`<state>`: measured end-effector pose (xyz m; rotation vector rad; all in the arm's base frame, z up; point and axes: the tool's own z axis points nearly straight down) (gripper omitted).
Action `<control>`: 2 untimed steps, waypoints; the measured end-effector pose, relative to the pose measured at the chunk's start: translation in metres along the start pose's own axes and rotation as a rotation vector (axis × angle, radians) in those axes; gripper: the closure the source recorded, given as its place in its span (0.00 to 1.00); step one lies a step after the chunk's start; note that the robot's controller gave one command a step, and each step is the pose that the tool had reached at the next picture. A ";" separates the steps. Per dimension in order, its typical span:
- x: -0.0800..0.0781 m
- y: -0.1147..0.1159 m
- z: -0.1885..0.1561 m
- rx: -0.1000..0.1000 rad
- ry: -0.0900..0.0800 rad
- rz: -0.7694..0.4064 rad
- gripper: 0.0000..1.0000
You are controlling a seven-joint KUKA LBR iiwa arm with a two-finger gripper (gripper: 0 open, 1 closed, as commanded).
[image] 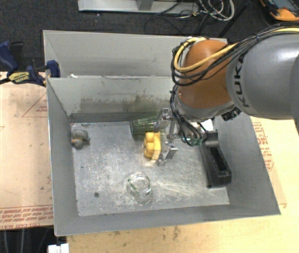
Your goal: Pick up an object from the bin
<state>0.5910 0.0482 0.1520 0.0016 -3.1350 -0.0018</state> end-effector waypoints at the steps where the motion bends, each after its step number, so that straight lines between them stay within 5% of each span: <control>1: -0.002 0.000 -0.004 0.000 -0.007 0.001 0.00; 2: -0.052 -0.008 0.042 -0.007 0.017 -0.223 1.00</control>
Offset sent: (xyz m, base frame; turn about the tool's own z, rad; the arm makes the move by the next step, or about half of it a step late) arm 0.0466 -0.0137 -0.0679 -0.2198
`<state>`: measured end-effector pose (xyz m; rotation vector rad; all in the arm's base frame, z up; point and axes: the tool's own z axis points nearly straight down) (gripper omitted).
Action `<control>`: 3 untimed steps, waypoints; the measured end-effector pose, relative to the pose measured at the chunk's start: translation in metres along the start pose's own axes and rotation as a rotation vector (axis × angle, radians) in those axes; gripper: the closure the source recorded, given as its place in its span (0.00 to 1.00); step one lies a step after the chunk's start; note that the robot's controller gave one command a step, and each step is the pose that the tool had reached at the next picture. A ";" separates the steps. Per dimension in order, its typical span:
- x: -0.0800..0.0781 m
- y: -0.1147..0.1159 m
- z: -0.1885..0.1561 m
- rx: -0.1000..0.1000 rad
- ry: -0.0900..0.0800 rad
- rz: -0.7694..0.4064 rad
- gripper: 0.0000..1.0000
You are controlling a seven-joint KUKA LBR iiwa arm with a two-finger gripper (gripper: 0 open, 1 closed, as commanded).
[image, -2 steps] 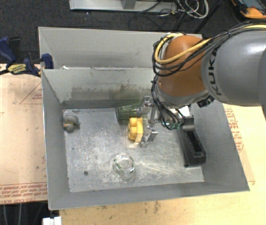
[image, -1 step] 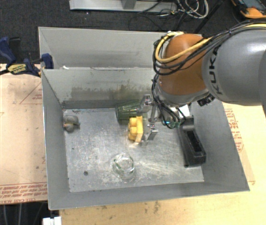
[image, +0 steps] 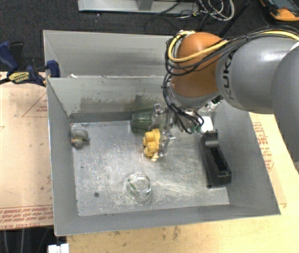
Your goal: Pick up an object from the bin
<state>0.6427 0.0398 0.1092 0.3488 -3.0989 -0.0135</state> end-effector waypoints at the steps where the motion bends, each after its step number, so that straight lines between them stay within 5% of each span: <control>1: 0.000 0.000 0.000 0.001 -0.001 0.000 1.00; 3: 0.006 0.001 -0.002 0.005 -0.012 0.000 1.00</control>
Offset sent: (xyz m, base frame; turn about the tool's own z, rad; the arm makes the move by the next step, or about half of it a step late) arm -0.0049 0.1008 0.0269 -0.2874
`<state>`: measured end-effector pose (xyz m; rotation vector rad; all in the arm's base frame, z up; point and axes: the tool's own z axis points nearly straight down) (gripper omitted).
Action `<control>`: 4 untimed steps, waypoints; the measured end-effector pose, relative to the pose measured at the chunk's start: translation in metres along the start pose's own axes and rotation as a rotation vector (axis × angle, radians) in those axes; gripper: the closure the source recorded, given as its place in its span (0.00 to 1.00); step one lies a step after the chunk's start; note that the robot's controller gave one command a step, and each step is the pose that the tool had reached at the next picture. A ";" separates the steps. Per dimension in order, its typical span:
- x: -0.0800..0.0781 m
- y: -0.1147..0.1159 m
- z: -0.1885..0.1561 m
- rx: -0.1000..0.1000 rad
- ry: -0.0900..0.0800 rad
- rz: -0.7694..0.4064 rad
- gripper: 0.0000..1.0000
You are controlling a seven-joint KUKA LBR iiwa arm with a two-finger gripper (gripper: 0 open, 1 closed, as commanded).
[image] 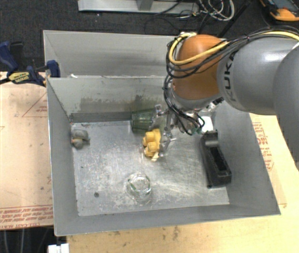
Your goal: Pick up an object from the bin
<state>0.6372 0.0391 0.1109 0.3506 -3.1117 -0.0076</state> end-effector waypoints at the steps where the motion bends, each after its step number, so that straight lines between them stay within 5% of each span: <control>1: 0.000 0.000 0.000 0.000 0.000 0.001 1.00; 4: 0.000 0.000 0.000 -0.001 0.000 0.001 1.00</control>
Offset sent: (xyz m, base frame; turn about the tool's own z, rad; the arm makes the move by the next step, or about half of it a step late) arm 0.0000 0.0000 0.0000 0.0000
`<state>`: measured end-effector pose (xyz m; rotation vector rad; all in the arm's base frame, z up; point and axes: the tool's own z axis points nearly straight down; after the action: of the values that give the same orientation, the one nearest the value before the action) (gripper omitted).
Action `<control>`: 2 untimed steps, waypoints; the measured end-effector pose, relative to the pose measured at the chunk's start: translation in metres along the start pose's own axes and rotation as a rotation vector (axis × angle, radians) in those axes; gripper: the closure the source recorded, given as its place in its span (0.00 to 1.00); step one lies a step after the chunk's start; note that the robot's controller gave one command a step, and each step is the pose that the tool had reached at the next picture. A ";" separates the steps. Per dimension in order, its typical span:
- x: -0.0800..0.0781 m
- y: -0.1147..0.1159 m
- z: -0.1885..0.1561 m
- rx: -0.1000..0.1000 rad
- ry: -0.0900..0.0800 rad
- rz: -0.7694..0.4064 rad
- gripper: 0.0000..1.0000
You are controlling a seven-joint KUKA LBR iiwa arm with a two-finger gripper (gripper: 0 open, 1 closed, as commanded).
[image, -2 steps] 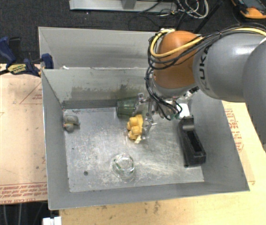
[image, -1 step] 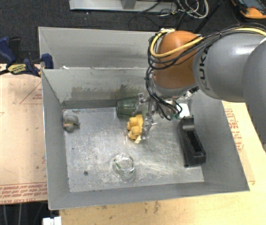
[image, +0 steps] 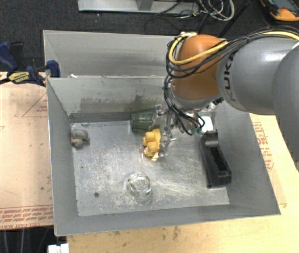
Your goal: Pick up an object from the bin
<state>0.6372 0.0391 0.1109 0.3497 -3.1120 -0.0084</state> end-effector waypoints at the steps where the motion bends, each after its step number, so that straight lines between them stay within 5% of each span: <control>1: 0.000 0.000 0.000 0.000 0.000 0.000 1.00; 2: 0.000 0.000 0.000 0.000 0.000 0.000 1.00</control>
Offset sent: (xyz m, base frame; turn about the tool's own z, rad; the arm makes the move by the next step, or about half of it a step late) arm 0.0000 0.0000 0.0000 0.0000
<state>0.6372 0.0391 0.1108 0.3494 -3.1122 -0.0088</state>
